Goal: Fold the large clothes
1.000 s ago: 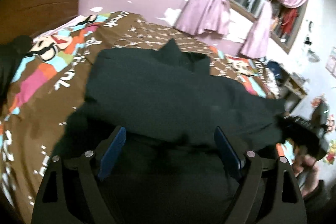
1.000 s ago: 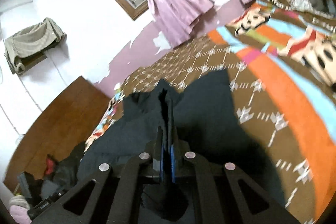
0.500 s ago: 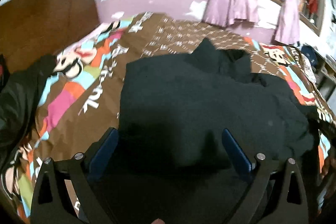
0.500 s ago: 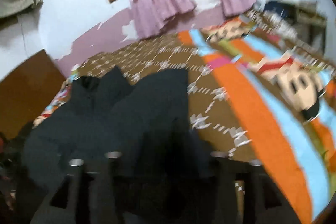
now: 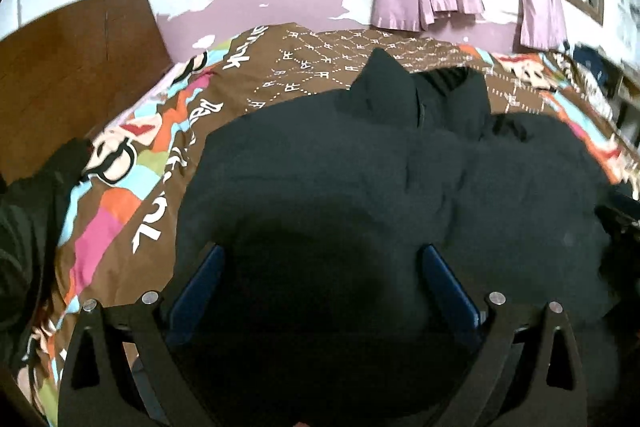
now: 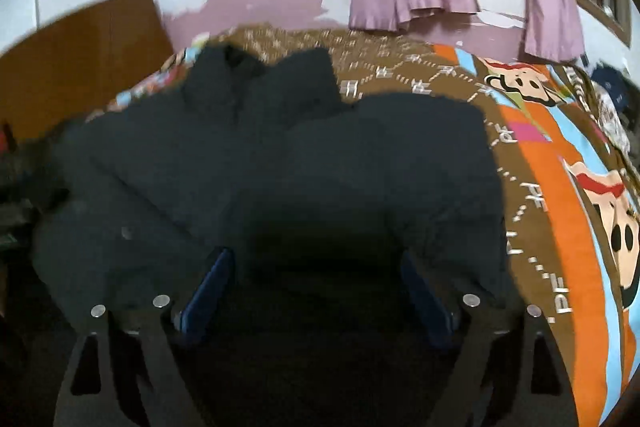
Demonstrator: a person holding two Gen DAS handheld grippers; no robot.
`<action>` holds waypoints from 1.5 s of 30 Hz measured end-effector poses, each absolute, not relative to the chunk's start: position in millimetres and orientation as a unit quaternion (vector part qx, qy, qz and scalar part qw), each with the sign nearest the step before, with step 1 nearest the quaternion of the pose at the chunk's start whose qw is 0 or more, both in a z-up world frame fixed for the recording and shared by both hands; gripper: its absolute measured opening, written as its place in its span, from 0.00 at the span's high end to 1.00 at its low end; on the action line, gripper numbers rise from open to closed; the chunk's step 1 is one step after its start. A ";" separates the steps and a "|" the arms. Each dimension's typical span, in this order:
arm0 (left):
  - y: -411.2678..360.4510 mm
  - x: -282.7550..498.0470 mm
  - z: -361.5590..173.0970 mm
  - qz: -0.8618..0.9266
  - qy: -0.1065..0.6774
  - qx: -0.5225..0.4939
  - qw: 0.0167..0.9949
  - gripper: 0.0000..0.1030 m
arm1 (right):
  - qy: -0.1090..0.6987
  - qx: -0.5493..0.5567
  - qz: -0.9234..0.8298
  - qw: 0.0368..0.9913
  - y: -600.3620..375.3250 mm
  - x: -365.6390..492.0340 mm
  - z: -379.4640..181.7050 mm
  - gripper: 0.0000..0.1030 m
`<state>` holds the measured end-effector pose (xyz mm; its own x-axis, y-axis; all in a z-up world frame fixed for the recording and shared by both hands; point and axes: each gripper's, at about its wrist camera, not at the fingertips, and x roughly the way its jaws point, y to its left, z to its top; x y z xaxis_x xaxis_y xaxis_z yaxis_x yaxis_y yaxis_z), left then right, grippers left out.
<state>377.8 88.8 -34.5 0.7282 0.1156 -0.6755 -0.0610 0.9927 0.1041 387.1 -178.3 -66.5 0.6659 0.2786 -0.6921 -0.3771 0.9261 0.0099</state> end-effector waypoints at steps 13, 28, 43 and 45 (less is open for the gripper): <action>84.1 395.3 -66.8 0.065 0.399 0.071 0.912 0.01 | 0.381 -0.096 0.169 0.904 -172.3 393.4 -82.2 0.17; 88.0 392.3 -68.3 0.065 0.380 0.073 0.920 0.01 | 0.368 -0.088 0.175 0.909 -174.7 389.7 -79.2 0.16; 95.1 394.6 -57.8 0.039 0.399 0.025 0.916 0.01 | 0.374 -0.029 0.224 0.900 -186.4 388.1 -63.1 0.03; 93.0 394.0 -52.9 0.034 0.405 0.029 0.913 0.01 | 0.379 -0.009 0.225 0.898 -190.2 385.2 -55.4 0.03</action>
